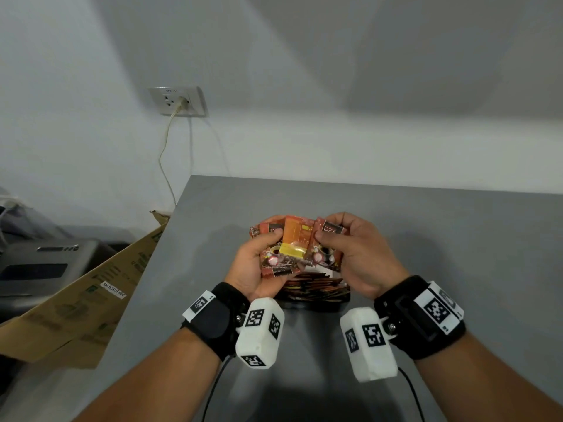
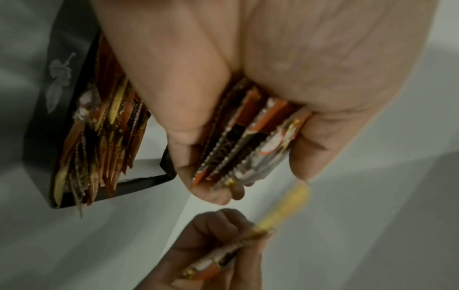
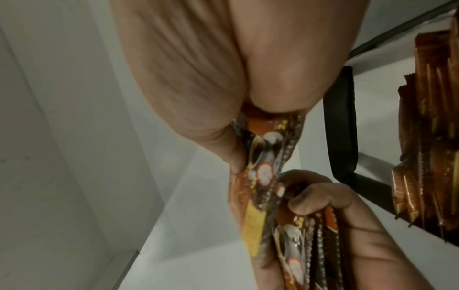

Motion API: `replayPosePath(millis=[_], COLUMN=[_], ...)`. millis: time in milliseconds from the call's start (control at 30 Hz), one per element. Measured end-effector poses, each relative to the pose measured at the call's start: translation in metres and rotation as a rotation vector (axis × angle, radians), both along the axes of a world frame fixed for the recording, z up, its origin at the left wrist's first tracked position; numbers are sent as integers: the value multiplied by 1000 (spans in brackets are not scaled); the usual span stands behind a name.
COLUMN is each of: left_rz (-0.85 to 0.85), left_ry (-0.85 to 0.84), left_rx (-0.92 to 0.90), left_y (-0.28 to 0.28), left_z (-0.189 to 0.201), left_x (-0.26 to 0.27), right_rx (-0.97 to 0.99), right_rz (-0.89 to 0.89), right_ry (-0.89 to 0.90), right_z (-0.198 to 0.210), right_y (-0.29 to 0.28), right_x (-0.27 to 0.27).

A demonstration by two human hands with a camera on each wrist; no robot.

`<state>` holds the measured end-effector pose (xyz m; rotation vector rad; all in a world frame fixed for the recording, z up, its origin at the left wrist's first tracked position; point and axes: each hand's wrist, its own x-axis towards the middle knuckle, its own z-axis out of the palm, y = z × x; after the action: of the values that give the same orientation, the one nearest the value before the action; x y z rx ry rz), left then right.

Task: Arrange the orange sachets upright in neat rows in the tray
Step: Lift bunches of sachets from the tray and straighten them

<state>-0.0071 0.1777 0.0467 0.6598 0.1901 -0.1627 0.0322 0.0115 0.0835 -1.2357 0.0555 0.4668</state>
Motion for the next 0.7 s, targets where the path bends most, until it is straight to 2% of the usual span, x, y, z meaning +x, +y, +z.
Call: replayPosePath(millis=[67,100,200,333,367,433,500,567,600,633,700], left_rz=[-20,-41,-106,-46,-27,28,69,89,92,95,109], left_ry=[31,39,53,0,-3,23,49,53,51,47,26], left_rx=[-32,-18,44,141,170,243,337,422,456,480,495], left_y=[0,-1,-6,-9,-10,-7,-4,-4,-5,-7,-12], left_z=[-4,-5,-2,0,-1,-2,-2,-3,-3,-2,0], left_x=[1,1,0,3,4,7,9,11,12,13,14], right_rx=[78,57,-242,-573,-590,-478,-256,-36,-27,-120,-447], right_rz=[-7,-1,-9,50,62,10,-67,-56,-26,5,73], right_ry=[21,4,-163,-385,-387,-265,-131,-57,-67,-108,-243], right_z=[0,0,2,3,3,7,16,22,23,21,15], right_y=[0,1,5,6,6,2,-6,-11,-10,-8,0], right_x=[1,0,-3,-5,-4,-1,3,5,4,3,-3])
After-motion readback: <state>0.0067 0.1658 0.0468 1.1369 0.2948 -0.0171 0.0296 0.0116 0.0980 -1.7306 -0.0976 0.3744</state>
